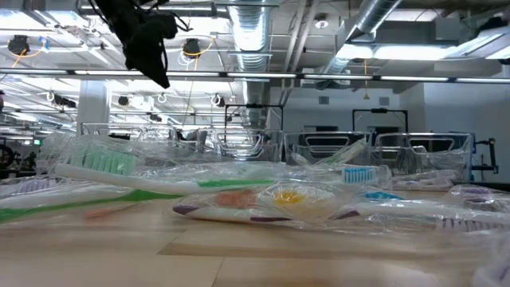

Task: Pick & Place Toothbrushes
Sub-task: Put the orange toothbrush into the middle left transparent bin

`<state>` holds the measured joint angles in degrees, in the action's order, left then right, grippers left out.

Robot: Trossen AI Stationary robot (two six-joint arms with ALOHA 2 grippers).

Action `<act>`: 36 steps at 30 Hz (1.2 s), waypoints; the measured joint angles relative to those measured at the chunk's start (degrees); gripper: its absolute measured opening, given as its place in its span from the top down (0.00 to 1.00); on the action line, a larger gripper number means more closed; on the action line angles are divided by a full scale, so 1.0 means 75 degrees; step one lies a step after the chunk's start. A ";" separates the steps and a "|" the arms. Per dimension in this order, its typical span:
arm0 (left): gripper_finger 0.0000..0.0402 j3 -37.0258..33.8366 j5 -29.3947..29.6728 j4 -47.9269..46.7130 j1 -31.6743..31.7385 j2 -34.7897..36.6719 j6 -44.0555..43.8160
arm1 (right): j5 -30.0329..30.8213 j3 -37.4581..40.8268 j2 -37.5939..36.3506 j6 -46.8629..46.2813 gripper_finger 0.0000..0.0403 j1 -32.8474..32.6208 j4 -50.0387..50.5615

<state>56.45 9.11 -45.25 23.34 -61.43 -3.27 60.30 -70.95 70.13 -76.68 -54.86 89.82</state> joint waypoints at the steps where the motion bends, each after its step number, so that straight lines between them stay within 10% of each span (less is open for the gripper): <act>1: 1.00 0.0000 0.0000 0.0020 -0.0123 0.0081 0.0000 | 0.0383 0.0221 -0.0482 -0.0336 1.00 -0.0212 -0.0084; 7: 1.00 0.0000 0.0046 -0.0185 -0.0889 0.0853 -0.0246 | 0.1670 0.2222 -0.2645 -0.0641 1.00 -0.1174 -0.1888; 19: 1.00 0.0000 0.0074 -0.0300 -0.3064 0.2003 -0.1242 | 0.2343 0.6187 -0.2957 0.4561 1.00 -0.1461 -0.9060; 36: 1.00 -0.2406 0.0142 0.2063 -0.4229 0.1935 -0.1473 | -0.0466 0.6322 -0.1563 0.4111 0.73 -0.0697 -1.1033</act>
<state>38.40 10.17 -29.78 -8.38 -46.91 -14.32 56.80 -23.53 58.41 -45.85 -60.08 7.07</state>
